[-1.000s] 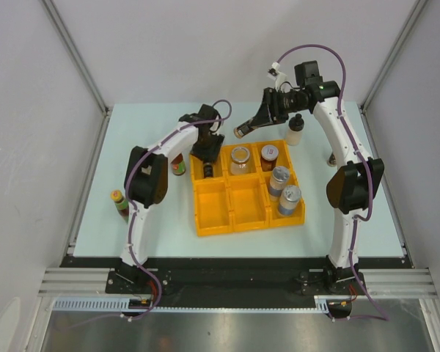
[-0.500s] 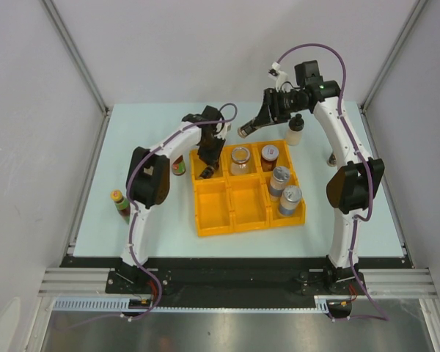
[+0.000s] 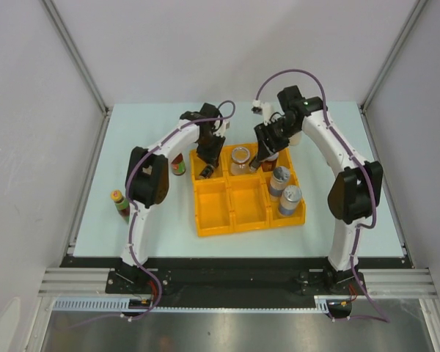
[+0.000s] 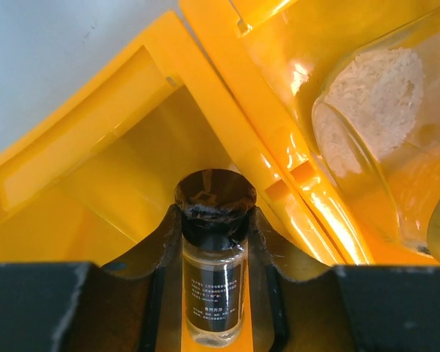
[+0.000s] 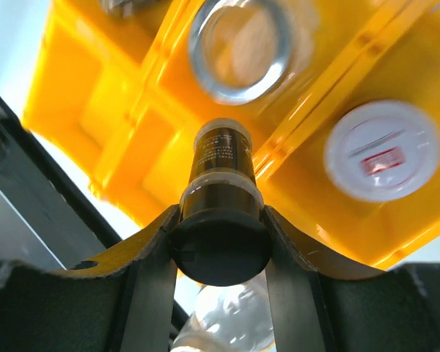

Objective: Organize the condiment bottles
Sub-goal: Pick up the bottle from the storage box.

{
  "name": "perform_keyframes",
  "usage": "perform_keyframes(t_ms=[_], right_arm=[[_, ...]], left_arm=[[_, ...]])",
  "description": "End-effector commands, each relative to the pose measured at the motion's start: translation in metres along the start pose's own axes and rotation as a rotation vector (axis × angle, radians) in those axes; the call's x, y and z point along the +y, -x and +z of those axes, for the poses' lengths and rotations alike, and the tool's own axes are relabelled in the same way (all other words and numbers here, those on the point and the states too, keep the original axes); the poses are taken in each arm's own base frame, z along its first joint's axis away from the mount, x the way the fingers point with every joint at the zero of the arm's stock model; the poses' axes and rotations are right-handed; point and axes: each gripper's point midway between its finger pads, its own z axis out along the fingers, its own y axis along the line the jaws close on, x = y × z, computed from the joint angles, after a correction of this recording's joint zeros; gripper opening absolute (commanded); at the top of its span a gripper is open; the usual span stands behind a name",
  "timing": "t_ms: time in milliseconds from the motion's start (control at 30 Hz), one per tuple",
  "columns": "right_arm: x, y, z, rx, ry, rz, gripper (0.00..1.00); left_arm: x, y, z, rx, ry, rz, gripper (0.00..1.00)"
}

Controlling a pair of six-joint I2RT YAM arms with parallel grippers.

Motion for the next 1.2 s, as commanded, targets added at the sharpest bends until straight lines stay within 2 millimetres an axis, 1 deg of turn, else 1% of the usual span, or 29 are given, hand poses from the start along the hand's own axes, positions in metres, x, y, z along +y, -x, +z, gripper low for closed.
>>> perform_keyframes(t_ms=[0, 133, 167, 233, 267, 333, 367, 400, 467, 500, 567, 600, 633, 767, 833, 900, 933, 967, 1000, 1033, 1067, 1167], right_arm=[[0.032, -0.006, -0.030, -0.018, -0.065, -0.209, 0.18], [0.042, -0.009, -0.031, -0.014, -0.074, -0.241, 0.18], [0.043, -0.010, -0.031, -0.012, -0.075, -0.245, 0.18], [0.049, -0.011, -0.030, -0.012, -0.066, -0.256, 0.18], [0.051, -0.012, -0.030, -0.010, -0.062, -0.262, 0.18], [0.053, -0.016, -0.027, 0.009, -0.061, -0.271, 0.18], [0.053, -0.022, -0.024, 0.025, -0.061, -0.279, 0.18], [0.052, -0.025, -0.021, 0.041, -0.072, -0.287, 0.18], [0.051, -0.032, -0.017, 0.062, -0.088, -0.304, 0.18], [0.047, -0.040, -0.011, 0.092, -0.106, -0.302, 0.18], [0.051, -0.043, -0.006, 0.100, -0.120, -0.331, 0.18], [0.049, -0.051, -0.002, 0.121, -0.126, -0.330, 0.18], [0.050, -0.052, 0.002, 0.124, -0.125, -0.338, 0.18], [0.047, -0.059, 0.015, 0.147, -0.127, -0.335, 0.18], [0.042, -0.061, 0.023, 0.153, -0.138, -0.328, 0.17], [0.036, -0.064, 0.029, 0.170, -0.163, -0.328, 0.16], [0.032, -0.065, 0.034, 0.176, -0.179, -0.328, 0.16], [0.031, -0.067, 0.038, 0.182, -0.193, -0.336, 0.16], [0.026, -0.068, 0.040, 0.190, -0.217, -0.341, 0.16], [0.023, -0.069, 0.045, 0.194, -0.223, -0.340, 0.16], [0.022, -0.070, 0.047, 0.199, -0.225, -0.339, 0.16], [0.017, -0.073, 0.057, 0.216, -0.228, -0.327, 0.16]], left_arm=[[0.001, 0.028, -0.028, -0.106, 0.009, 0.001, 0.00], [0.007, 0.043, -0.041, -0.165, 0.043, 0.002, 0.00], [0.008, 0.048, -0.049, -0.188, 0.050, 0.002, 0.00], [0.009, 0.055, -0.057, -0.222, 0.056, 0.000, 0.00], [0.009, 0.058, -0.065, -0.244, 0.059, 0.003, 0.00], [0.010, 0.066, -0.076, -0.287, 0.071, 0.007, 0.00], [0.011, 0.067, -0.079, -0.298, 0.079, 0.006, 0.00], [0.009, 0.071, -0.089, -0.328, 0.077, 0.010, 0.00], [0.009, 0.078, -0.099, -0.369, 0.084, 0.009, 0.00], [0.008, 0.082, -0.109, -0.395, 0.084, 0.010, 0.00], [0.006, 0.089, -0.120, -0.434, 0.083, 0.014, 0.00], [0.005, 0.092, -0.124, -0.447, 0.082, 0.014, 0.00], [0.003, 0.095, -0.134, -0.473, 0.081, 0.017, 0.00], [-0.002, 0.107, -0.158, -0.541, 0.073, 0.027, 0.00], [-0.004, 0.110, -0.165, -0.565, 0.065, 0.032, 0.00], [-0.006, 0.107, -0.172, -0.590, 0.060, 0.039, 0.00], [-0.005, 0.105, -0.167, -0.601, 0.061, 0.040, 0.00], [-0.007, 0.106, -0.178, -0.637, 0.062, 0.047, 0.00], [-0.009, 0.111, -0.184, -0.679, 0.059, 0.056, 0.00], [-0.007, 0.105, -0.179, -0.671, 0.066, 0.054, 0.01], [-0.008, 0.106, -0.187, -0.692, 0.068, 0.059, 0.00], [-0.008, 0.102, -0.191, -0.689, 0.072, 0.062, 0.00]])
